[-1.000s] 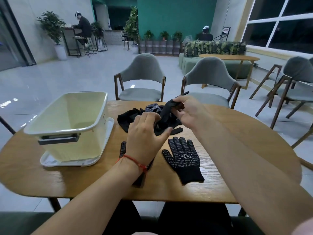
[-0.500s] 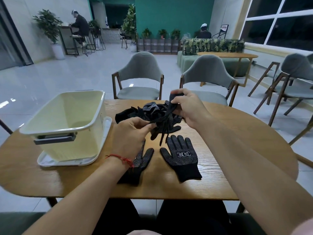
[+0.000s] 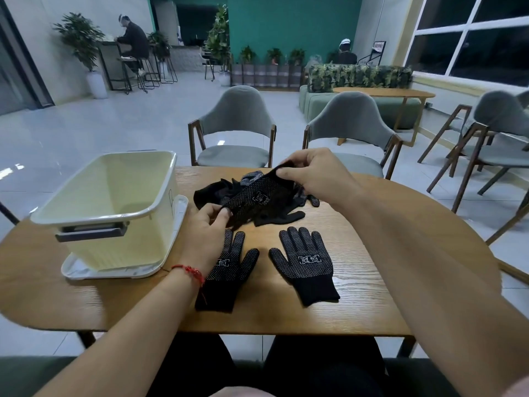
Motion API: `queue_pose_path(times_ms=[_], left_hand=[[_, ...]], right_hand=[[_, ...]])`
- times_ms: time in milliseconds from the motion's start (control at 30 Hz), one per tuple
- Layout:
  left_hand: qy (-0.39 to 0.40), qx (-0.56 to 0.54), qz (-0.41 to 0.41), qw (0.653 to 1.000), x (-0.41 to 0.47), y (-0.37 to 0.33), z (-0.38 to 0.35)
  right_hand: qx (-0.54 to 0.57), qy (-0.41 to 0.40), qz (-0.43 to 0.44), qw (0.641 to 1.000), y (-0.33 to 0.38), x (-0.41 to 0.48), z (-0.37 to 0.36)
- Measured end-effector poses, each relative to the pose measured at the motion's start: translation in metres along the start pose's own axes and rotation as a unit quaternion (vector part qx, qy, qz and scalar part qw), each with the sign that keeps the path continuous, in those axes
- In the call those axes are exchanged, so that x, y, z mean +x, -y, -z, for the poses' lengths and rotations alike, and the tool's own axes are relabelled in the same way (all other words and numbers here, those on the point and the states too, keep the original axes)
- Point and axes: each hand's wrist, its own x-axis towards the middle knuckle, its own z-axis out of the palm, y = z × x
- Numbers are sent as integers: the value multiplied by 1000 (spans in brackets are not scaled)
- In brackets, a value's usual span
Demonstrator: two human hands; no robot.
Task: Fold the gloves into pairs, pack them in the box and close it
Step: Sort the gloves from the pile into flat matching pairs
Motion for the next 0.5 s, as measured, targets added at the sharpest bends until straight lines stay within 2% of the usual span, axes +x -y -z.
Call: queue_pose_path(times_ms=[67, 133, 200, 267, 367, 500], left_hand=[[13, 19, 3, 1000, -1, 6, -5], [20, 88, -43, 995, -5, 15, -7], [40, 201, -129, 970, -8, 31, -7], [78, 297, -173, 936, -12, 44, -8], [104, 357, -192, 908, -18, 48, -12], [116, 372, -162, 906, -17, 46, -12]], right_hand=[[-38, -11, 4, 999, 5, -2, 0], [-71, -8, 1, 997, 8, -4, 1], [-110, -20, 4, 994, 8, -4, 2], [-145, -26, 1, 989, 8, -3, 5], [-175, -13, 4, 984, 9, -5, 7], [-134, 16, -32, 990, 10, -7, 10]])
